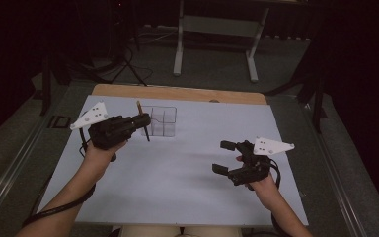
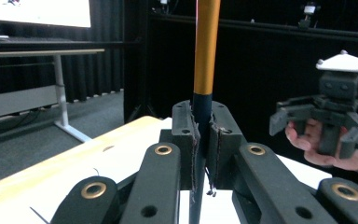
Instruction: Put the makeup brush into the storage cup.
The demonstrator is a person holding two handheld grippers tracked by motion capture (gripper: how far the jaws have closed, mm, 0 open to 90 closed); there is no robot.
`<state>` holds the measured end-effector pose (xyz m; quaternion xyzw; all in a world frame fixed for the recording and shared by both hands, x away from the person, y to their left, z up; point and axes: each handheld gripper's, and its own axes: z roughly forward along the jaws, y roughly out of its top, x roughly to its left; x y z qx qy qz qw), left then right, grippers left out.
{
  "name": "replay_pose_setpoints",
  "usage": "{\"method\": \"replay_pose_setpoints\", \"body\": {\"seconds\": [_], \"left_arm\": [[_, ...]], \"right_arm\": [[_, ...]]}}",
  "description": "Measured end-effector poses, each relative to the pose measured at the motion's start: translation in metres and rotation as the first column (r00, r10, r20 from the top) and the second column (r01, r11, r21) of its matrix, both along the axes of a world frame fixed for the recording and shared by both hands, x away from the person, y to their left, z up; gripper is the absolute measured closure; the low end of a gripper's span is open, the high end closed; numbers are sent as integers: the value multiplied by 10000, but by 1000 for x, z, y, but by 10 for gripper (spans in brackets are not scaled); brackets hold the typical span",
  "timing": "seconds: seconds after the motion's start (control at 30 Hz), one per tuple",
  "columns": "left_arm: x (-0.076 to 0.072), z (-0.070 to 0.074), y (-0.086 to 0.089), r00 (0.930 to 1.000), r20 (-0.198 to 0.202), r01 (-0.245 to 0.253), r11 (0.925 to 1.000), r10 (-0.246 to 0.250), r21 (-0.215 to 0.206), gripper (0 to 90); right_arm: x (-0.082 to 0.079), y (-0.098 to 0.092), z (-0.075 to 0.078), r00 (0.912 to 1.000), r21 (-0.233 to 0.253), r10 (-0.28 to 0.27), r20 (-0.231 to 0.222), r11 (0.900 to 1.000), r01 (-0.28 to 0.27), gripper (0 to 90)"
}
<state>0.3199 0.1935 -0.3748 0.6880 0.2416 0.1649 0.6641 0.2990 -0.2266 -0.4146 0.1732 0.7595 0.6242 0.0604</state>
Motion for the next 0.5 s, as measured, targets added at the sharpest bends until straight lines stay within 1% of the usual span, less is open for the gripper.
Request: {"method": "replay_pose_setpoints", "body": {"seconds": [0.07,0.13,0.2,0.27,0.43,0.5], "left_arm": [[4,4,2,9999,48,-120,9999,120,4,841],[8,7,5,9997,87,-226,9997,227,-37,840],[12,11,7,9992,175,-347,9994,347,3,840],[17,14,8,9989,196,-419,9991,418,14,841],[27,19,7,9981,253,-563,9983,559,132,840],[30,20,7,9978,292,-602,9981,598,138,840]], "right_arm": [[-4,-3,1,10000,-60,4,-33,10000,-4,143],[-8,-6,0,10000,-168,-80,53,9998,81,144],[-11,-9,0,10000,-90,-95,-26,9999,94,144],[-14,-12,-1,9998,-84,-207,12,9998,207,144],[-18,-19,-2,9992,205,-386,-49,9990,387,144],[-18,-20,-2,9991,231,-431,9,9988,431,144]]}}
